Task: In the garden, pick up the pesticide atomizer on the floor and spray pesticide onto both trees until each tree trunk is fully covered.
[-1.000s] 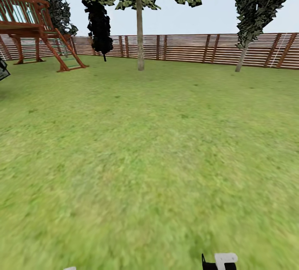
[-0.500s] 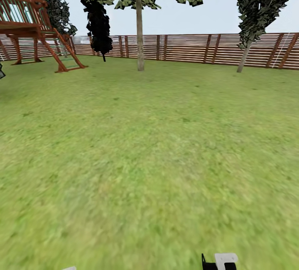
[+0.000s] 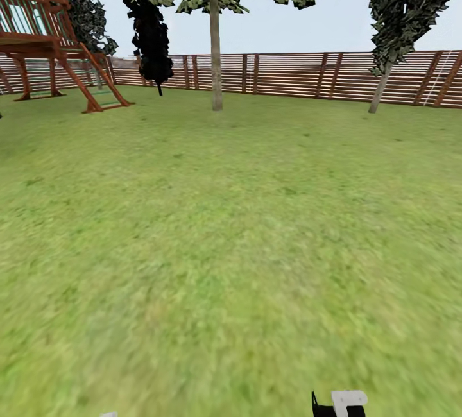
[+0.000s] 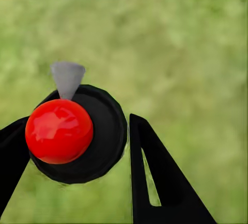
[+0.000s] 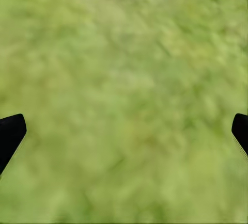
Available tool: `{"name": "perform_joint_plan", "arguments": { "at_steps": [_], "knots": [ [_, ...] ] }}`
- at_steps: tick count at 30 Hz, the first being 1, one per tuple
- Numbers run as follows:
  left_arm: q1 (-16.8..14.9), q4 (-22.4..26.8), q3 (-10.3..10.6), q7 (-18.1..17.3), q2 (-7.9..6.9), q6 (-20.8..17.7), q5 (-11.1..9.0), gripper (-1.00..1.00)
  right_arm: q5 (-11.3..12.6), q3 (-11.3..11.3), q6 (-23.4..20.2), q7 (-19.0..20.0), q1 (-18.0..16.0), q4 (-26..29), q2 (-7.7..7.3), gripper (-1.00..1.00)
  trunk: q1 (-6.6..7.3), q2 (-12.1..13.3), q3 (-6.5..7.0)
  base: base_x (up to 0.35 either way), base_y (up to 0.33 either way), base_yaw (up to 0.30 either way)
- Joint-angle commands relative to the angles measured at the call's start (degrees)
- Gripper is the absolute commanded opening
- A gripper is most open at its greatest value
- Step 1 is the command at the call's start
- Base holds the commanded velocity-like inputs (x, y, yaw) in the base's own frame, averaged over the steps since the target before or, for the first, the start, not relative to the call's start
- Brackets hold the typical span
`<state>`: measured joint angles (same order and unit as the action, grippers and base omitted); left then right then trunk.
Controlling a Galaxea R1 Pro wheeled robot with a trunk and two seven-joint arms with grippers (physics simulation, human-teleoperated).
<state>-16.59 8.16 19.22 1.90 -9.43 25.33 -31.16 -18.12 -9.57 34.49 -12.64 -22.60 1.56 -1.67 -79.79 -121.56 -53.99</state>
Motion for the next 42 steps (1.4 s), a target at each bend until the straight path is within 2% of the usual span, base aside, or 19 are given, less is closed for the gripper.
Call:
{"name": "perform_joint_plan", "arguments": {
  "at_steps": [1, 42],
  "knots": [
    [-0.02, 0.01, 0.47, 0.21, -0.02, 0.16, -0.31, -1.0, -0.61, -0.37, 0.14, -0.28, -0.04, -0.07, 0.0, 1.0, -0.03, -0.02, -0.05, 0.339, 0.0, 0.0],
    [-0.02, 0.01, 0.47, 0.21, -0.06, 0.16, -0.31, -1.0, -0.6, -0.37, 0.14, -0.28, -0.07, -0.07, 0.0, 1.0, -0.03, -0.02, -0.05, 0.339, 0.0, 0.0]
  ]
}}
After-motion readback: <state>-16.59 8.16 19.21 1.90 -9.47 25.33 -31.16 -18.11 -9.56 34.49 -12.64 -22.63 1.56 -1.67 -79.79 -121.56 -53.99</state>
